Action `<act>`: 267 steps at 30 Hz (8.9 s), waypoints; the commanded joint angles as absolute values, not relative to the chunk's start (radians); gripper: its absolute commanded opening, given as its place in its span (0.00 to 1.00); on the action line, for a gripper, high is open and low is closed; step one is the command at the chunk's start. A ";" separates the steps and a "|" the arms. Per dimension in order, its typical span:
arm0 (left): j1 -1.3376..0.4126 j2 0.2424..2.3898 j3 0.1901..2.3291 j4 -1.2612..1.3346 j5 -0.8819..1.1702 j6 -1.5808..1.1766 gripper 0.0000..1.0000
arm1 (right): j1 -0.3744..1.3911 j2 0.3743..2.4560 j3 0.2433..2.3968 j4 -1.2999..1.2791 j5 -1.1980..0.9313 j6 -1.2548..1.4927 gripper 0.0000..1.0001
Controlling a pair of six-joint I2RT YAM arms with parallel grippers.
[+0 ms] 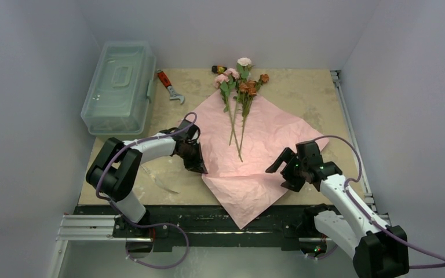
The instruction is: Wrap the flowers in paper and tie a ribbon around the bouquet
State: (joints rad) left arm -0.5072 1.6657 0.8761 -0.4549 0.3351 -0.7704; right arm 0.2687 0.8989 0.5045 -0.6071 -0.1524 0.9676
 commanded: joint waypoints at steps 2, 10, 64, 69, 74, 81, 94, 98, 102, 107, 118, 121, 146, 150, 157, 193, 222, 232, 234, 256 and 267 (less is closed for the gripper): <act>-0.515 1.663 0.842 -0.442 0.345 -0.790 0.00 | 0.276 0.880 0.549 -0.731 -0.168 0.934 0.90; -0.514 1.680 0.814 -0.402 0.420 -0.815 0.00 | 0.275 0.841 0.614 -0.939 -0.110 0.923 0.89; -0.478 1.485 1.019 -0.779 0.077 -0.523 0.66 | 0.275 0.989 0.777 -0.961 -0.119 1.172 0.00; -0.490 1.368 1.031 -0.780 -0.029 -0.419 0.64 | 0.275 1.094 0.838 -0.981 -0.126 1.189 0.00; -0.497 1.225 1.020 -0.711 -0.006 -0.318 0.64 | 0.275 1.148 0.875 -0.986 -0.108 1.210 0.00; -0.567 1.110 0.998 -0.631 0.082 -0.253 0.69 | 0.273 1.230 0.936 -0.978 -0.073 1.221 0.00; -0.873 1.109 0.835 -0.362 0.085 -0.064 0.71 | 0.250 1.355 1.014 -0.969 -0.051 1.158 0.00; -0.874 1.153 0.827 -0.322 0.025 -0.029 0.70 | 0.251 1.374 1.036 -0.978 -0.051 1.134 0.00; -0.874 1.201 0.812 -0.257 0.009 -0.013 0.70 | 0.249 1.379 1.036 -0.980 -0.052 1.120 0.00; -0.874 1.213 0.771 -0.127 0.005 -0.008 0.60 | 0.249 1.385 1.035 -0.987 -0.057 1.102 0.00; -0.874 1.330 0.877 -0.183 0.149 0.008 0.00 | 0.219 1.336 1.030 -0.926 -0.177 0.899 0.49; -0.868 1.337 0.923 -0.246 0.187 -0.030 0.00 | 0.218 1.244 1.026 -0.886 -0.157 0.839 0.84; -0.689 1.617 1.151 -0.498 0.463 -0.118 0.00 | 0.218 0.738 0.707 -0.211 -0.157 0.238 0.90; -0.688 1.631 1.165 -0.510 0.461 -0.117 0.00 | 0.218 0.805 0.681 -0.157 -0.334 0.071 0.89; -0.686 1.648 1.185 -0.524 0.441 -0.103 0.00 | 0.218 0.953 0.704 -0.211 -0.291 -0.150 0.89; -0.671 1.516 1.242 -0.757 0.088 -0.370 0.64 | 0.265 1.276 0.728 -0.056 -0.284 0.034 0.00; -0.374 1.278 0.801 -0.676 0.258 -0.896 0.77 | 0.303 1.451 0.816 -0.102 -0.262 0.068 0.00; -0.365 1.224 0.695 -0.532 0.226 -1.050 0.73 | 0.306 1.465 0.819 -0.101 -0.271 0.071 0.00; -0.350 1.220 0.669 -0.498 0.217 -1.064 0.70 | 0.306 1.471 0.821 -0.100 -0.274 0.072 0.00; -0.310 1.306 0.643 -0.561 0.073 -0.760 0.00 | 0.308 1.497 0.838 -0.108 -0.265 0.067 0.00; -0.310 1.287 0.781 -0.650 0.038 -0.690 0.41 | 0.326 1.526 0.852 -0.097 -0.321 0.113 0.00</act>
State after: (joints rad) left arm -0.3183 1.3457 0.6857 -0.5900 0.0879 -0.7502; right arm 0.3145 1.5116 0.8059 -0.1154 -0.2825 0.0799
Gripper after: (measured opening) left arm 0.282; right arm 0.028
